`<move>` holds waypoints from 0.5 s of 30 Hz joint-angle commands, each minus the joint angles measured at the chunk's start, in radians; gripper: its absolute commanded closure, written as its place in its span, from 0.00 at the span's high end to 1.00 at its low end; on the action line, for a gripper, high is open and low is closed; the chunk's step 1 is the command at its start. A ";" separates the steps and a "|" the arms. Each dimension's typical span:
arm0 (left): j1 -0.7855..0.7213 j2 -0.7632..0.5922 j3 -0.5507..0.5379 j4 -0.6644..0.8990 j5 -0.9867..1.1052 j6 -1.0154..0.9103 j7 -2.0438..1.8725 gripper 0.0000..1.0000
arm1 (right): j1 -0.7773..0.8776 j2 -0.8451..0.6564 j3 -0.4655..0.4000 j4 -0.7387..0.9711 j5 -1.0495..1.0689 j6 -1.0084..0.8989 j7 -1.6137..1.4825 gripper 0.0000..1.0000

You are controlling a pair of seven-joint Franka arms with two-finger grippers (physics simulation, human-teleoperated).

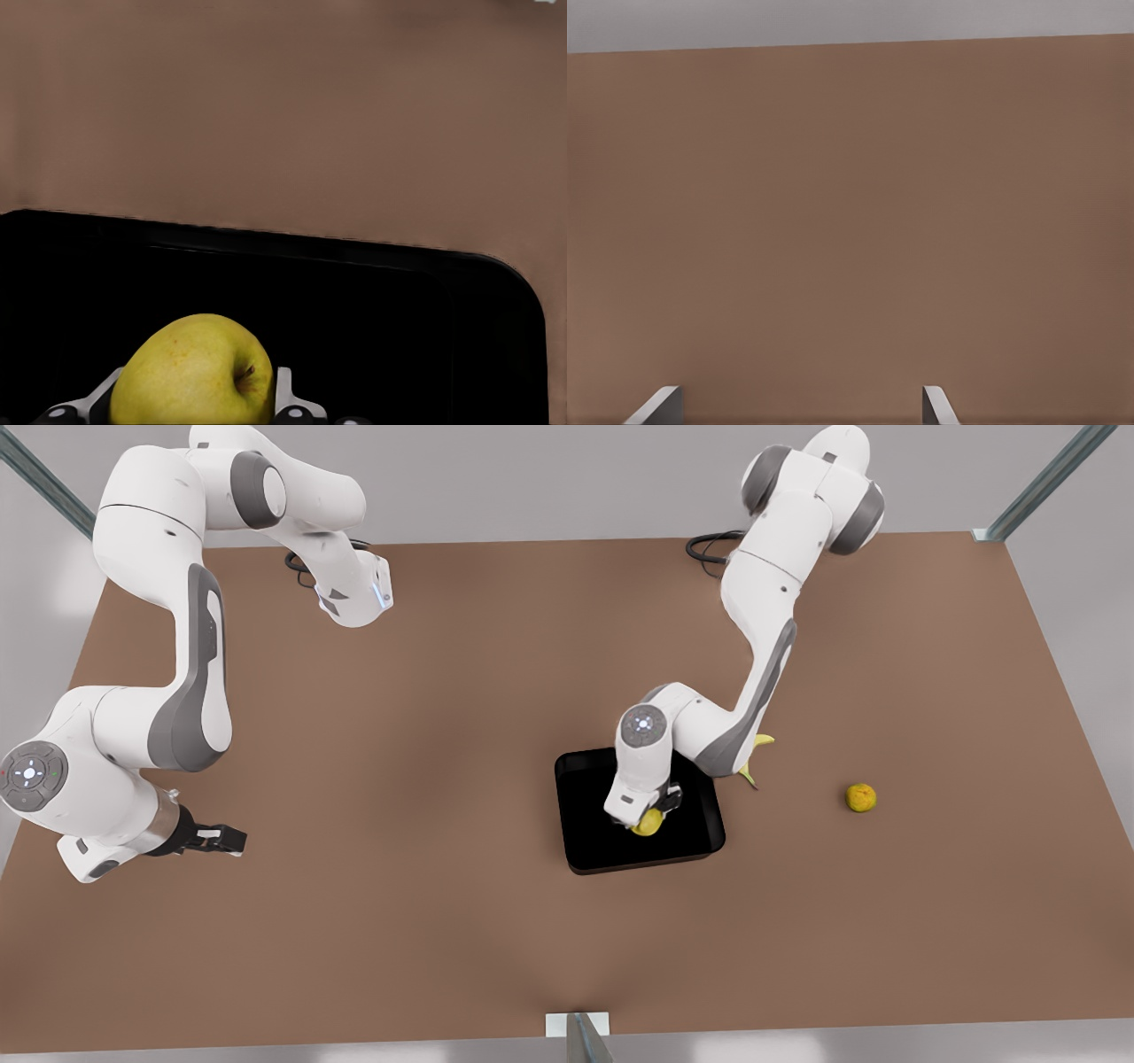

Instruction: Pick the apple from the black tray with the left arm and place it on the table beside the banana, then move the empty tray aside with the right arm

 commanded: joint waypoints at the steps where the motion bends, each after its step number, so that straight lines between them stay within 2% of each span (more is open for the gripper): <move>1: 0.066 -0.058 0.000 0.000 -0.051 -0.258 0.411 0.75 | 0.000 -0.001 0.000 0.001 0.000 0.000 0.000 1.00; 3: 0.251 -0.143 0.000 -0.057 -0.078 -0.275 0.757 0.77 | 0.063 -0.032 0.020 0.001 0.005 -0.037 0.006 1.00; 6: 0.454 -0.111 0.000 -0.096 -0.098 -0.135 1.041 0.77 | 0.324 -0.113 0.029 0.016 0.000 -0.195 0.304 1.00; 7: 0.483 -0.081 0.000 -0.117 -0.098 -0.074 1.070 0.77 | 0.396 -0.116 0.028 0.031 0.000 -0.239 0.371 1.00; 9: 0.492 -0.074 0.003 -0.267 -0.097 0.136 1.062 0.77 | 0.445 -0.138 0.045 0.034 0.013 -0.244 0.434 1.00; 11: 0.492 -0.083 0.003 -0.330 -0.089 0.206 1.003 0.77 | 0.440 -0.121 0.075 0.037 0.189 -0.184 0.583 1.00; 12: 0.491 -0.086 0.003 -0.329 -0.086 0.206 0.995 1.00 | 0.442 -0.100 0.075 0.036 0.188 -0.187 0.614 1.00; 15: 0.492 -0.106 0.003 -0.335 -0.086 0.192 0.990 1.00 | 0.483 0.017 0.098 0.037 0.194 -0.085 0.793 1.00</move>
